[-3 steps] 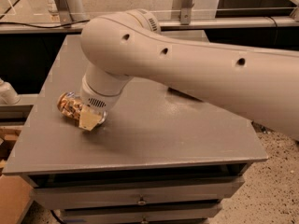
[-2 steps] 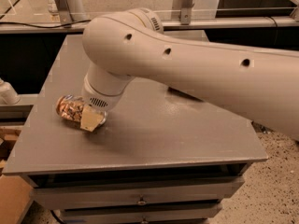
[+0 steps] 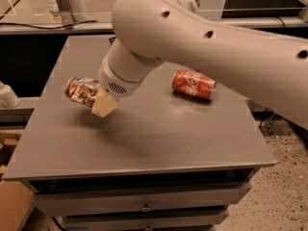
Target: Pick orange can
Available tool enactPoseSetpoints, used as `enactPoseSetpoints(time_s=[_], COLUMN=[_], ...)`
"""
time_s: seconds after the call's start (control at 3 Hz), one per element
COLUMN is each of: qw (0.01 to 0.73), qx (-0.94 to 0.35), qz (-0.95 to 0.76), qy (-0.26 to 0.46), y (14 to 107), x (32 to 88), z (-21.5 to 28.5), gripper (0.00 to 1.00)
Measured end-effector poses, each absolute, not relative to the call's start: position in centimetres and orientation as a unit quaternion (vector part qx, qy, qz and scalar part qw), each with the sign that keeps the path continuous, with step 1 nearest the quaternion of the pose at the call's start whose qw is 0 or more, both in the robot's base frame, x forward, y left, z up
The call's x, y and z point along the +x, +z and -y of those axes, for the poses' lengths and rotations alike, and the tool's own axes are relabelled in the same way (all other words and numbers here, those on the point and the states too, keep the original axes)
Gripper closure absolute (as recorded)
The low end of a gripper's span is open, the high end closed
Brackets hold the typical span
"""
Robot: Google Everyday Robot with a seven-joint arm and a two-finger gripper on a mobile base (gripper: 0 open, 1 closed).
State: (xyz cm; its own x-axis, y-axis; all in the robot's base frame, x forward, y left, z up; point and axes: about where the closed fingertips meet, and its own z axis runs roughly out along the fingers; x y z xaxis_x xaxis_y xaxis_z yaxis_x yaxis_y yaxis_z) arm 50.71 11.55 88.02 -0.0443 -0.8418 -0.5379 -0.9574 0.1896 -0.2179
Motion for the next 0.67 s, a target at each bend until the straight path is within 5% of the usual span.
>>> enactPoseSetpoints(time_s=[0.67], qw=[0.333], qx=[-0.624], qz=[-0.697], qy=[0.118], y=[91.67], x=[51.67], z=[-10.36], gripper=[1.0])
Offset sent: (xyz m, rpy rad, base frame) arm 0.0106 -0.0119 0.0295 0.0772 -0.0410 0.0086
